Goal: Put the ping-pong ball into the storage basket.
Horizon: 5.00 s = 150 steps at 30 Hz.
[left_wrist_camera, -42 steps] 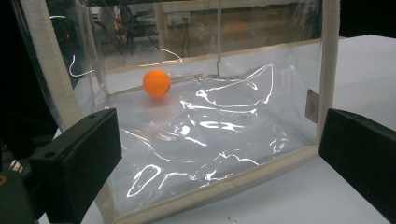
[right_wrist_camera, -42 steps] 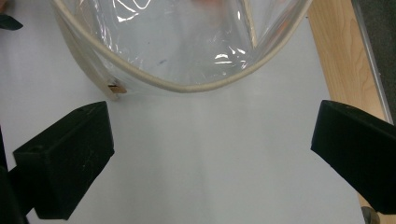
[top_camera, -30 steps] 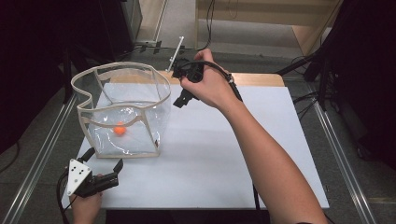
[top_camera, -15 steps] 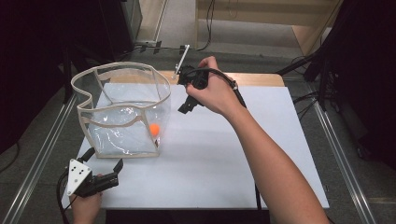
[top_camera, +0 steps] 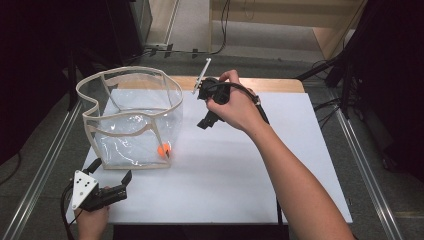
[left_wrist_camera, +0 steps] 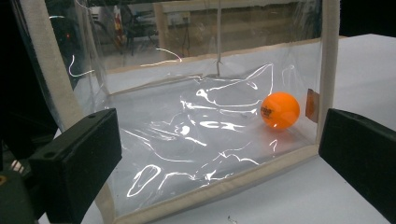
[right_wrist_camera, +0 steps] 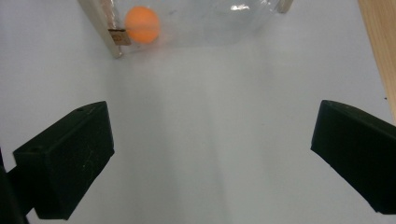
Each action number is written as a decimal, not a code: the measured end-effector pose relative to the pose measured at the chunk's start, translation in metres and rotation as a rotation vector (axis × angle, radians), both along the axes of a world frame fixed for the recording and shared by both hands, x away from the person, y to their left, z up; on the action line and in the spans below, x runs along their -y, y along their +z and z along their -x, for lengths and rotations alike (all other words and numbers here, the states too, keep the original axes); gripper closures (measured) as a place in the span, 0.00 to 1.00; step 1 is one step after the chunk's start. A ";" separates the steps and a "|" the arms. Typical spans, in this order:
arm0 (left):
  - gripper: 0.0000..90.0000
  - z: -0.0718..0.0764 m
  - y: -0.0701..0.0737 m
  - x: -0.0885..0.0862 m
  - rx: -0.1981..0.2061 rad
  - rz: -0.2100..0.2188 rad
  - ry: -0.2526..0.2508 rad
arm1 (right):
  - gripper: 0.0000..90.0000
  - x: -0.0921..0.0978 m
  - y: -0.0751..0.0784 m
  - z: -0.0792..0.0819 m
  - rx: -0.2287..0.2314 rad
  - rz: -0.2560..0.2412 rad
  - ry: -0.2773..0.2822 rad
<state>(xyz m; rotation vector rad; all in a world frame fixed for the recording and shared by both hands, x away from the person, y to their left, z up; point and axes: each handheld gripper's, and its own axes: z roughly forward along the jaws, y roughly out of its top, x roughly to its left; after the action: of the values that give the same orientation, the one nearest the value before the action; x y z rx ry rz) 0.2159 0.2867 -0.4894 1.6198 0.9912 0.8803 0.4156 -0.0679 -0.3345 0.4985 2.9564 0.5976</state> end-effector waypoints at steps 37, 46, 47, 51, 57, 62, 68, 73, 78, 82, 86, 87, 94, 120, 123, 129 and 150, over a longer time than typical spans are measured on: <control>0.00 0.000 0.000 0.000 0.001 0.000 0.001 | 0.00 0.037 -0.040 0.019 -0.002 -0.024 -0.044; 0.00 0.000 0.000 0.001 0.000 -0.008 0.003 | 0.00 0.048 -0.047 0.025 -0.008 -0.038 -0.066; 0.00 0.000 0.000 0.001 0.000 -0.009 0.003 | 0.00 0.050 -0.047 0.026 -0.007 -0.037 -0.065; 0.00 0.001 0.000 0.001 0.000 -0.009 0.004 | 0.00 0.055 -0.049 0.029 -0.002 -0.038 -0.067; 0.00 0.001 0.000 0.001 0.002 -0.008 0.005 | 0.00 0.062 -0.052 0.033 0.005 -0.038 -0.070; 0.00 0.001 0.000 0.001 0.003 -0.011 0.005 | 0.00 0.069 -0.055 0.037 0.006 -0.046 -0.082; 0.00 0.001 0.000 0.001 0.003 -0.013 0.005 | 0.00 0.078 -0.059 0.041 0.005 -0.057 -0.091; 0.00 0.001 0.000 0.001 0.004 -0.014 0.005 | 0.00 0.085 -0.063 0.045 0.002 -0.058 -0.096; 0.00 0.001 0.000 0.001 0.004 -0.015 0.005 | 0.00 0.094 -0.068 0.050 -0.003 -0.069 -0.113; 0.00 0.001 0.000 0.001 0.004 -0.016 0.006 | 0.00 0.101 -0.072 0.052 -0.005 -0.082 -0.113; 0.00 0.001 0.000 0.002 0.004 -0.016 0.007 | 0.00 0.107 -0.072 0.057 -0.001 -0.089 -0.123; 0.00 0.001 0.000 0.002 0.004 -0.017 0.007 | 0.00 0.109 -0.073 0.058 0.003 -0.088 -0.126; 0.00 0.001 0.000 0.002 0.003 -0.017 0.008 | 0.00 0.121 -0.078 0.063 0.003 -0.103 -0.146; 0.00 0.001 0.000 0.002 0.003 -0.020 0.010 | 0.00 0.169 -0.104 0.094 0.007 -0.190 -0.236; 0.00 0.001 0.000 0.002 0.003 -0.020 0.010 | 0.00 0.176 -0.109 0.099 0.007 -0.210 -0.257; 0.00 0.001 0.000 0.002 0.003 -0.019 0.010 | 0.00 0.189 -0.116 0.106 0.019 -0.246 -0.290; 0.00 0.001 0.000 0.002 0.003 -0.021 0.011 | 0.00 0.220 -0.137 0.127 0.072 -0.364 -0.371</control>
<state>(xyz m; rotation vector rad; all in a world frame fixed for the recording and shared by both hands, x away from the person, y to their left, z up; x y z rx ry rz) 0.2145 0.2844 -0.4898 1.6318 0.9924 0.9032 0.2883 -0.2878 -0.4716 1.0020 2.5892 1.0769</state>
